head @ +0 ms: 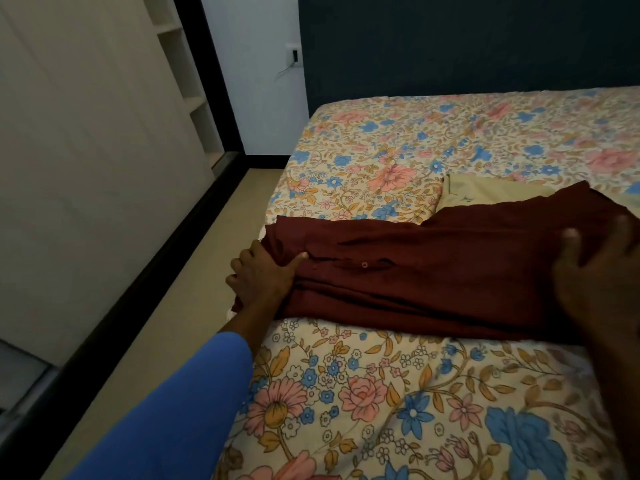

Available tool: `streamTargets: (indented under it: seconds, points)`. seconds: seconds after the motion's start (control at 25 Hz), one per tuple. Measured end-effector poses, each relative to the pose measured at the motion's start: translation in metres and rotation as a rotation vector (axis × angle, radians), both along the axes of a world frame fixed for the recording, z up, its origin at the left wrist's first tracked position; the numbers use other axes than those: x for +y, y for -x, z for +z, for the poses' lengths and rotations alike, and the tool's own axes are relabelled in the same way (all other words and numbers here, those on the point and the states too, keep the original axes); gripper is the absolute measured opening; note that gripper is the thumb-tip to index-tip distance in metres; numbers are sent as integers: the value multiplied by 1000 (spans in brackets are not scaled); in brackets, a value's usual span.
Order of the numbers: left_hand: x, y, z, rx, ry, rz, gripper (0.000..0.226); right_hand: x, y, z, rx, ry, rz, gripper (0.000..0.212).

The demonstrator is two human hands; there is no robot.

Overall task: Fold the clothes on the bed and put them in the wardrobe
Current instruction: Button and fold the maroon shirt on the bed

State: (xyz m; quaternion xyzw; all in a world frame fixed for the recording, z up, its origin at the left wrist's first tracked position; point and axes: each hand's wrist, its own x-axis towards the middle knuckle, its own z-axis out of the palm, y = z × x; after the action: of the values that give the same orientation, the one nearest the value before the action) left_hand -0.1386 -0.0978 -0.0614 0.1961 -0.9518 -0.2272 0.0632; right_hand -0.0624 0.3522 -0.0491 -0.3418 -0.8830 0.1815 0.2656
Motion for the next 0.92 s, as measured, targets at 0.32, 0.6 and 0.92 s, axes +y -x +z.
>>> streamTargets:
  seconds: [0.32, 0.6, 0.92]
  points:
    - [15, 26, 34, -100, -584, 99, 90, -136, -3, -27, -324, -333, 563, 78]
    - [66, 27, 96, 6, -589, 19, 69, -118, -9, 2, 48, 314, 667, 51]
    - [239, -44, 127, -264, -548, -612, 49, -88, -21, 37, 322, 1757, 357, 66]
